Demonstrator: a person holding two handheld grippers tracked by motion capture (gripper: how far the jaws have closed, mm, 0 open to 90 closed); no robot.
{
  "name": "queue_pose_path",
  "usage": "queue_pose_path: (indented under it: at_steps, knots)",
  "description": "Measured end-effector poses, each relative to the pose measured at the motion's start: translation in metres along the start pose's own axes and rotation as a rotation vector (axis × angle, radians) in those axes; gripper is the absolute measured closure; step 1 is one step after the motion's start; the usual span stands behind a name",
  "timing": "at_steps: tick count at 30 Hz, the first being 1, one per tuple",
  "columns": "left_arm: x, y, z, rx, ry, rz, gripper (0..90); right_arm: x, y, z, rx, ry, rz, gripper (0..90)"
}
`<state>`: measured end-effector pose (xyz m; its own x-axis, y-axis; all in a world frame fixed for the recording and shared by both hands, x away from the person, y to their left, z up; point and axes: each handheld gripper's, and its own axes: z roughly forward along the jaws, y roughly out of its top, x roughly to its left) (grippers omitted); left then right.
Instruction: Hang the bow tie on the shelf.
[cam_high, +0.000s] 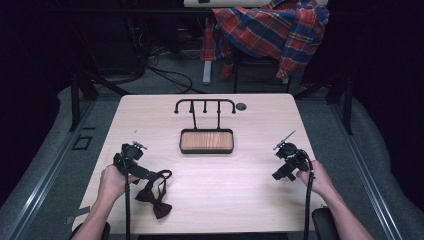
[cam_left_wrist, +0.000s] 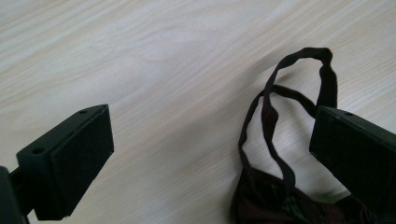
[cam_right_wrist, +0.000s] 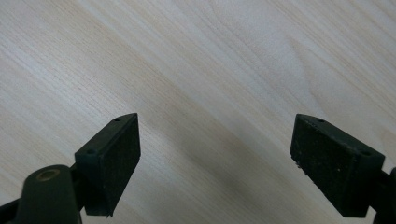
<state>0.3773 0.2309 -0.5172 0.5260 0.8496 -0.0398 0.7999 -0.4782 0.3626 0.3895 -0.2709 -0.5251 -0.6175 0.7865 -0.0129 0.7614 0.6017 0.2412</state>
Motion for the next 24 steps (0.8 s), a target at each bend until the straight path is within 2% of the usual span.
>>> queue_pose_path:
  at_steps: [2, 5, 7, 9, 11, 12, 14, 20, 21, 22, 24]
  knots:
    - [-0.003, 0.003, 0.003, 0.008, 0.005, 0.014, 0.3, 0.001, -0.001, 0.001, -0.015, -0.005, 0.011, 15.9]
    - [-0.005, 0.006, 0.01, 0.021, -0.001, 0.02, 0.4, -0.001, 0.001, -0.001, 0.028, -0.009, -0.023, 15.9]
    - [-0.005, 0.007, 0.013, 0.034, -0.009, 0.028, 0.4, -0.001, 0.001, 0.0, 0.019, -0.008, -0.016, 15.9]
    - [-0.007, 0.008, 0.014, 0.036, 0.0, 0.041, 0.8, 0.0, 0.001, 0.001, 0.003, -0.007, -0.005, 15.9]
    - [-0.009, 0.009, 0.014, 0.033, 0.002, 0.038, 2.3, 0.0, 0.001, 0.001, 0.003, -0.006, -0.007, 15.9]
    - [-0.009, 0.009, 0.015, 0.036, 0.003, 0.041, 4.2, 0.0, 0.002, -0.001, 0.026, -0.009, -0.024, 15.9]
    - [-0.011, 0.01, 0.017, 0.045, 0.009, 0.048, 6.0, -0.001, 0.002, -0.001, 0.031, -0.009, -0.028, 15.9]
    - [-0.014, 0.012, 0.021, 0.057, -0.002, 0.061, 22.0, -0.001, 0.002, 0.0, 0.026, -0.007, -0.023, 15.9]
    - [-0.015, 0.012, 0.022, 0.063, -0.009, 0.07, 28.4, -0.001, 0.002, 0.0, 0.024, -0.007, -0.021, 15.9]
    - [-0.015, 0.012, 0.023, 0.07, -0.017, 0.08, 28.4, -0.001, 0.002, 0.0, 0.024, -0.007, -0.021, 15.9]
    - [-0.019, 0.013, 0.027, 0.095, -0.008, 0.103, 36.6, -0.001, 0.002, 0.0, 0.027, -0.006, -0.023, 15.9]
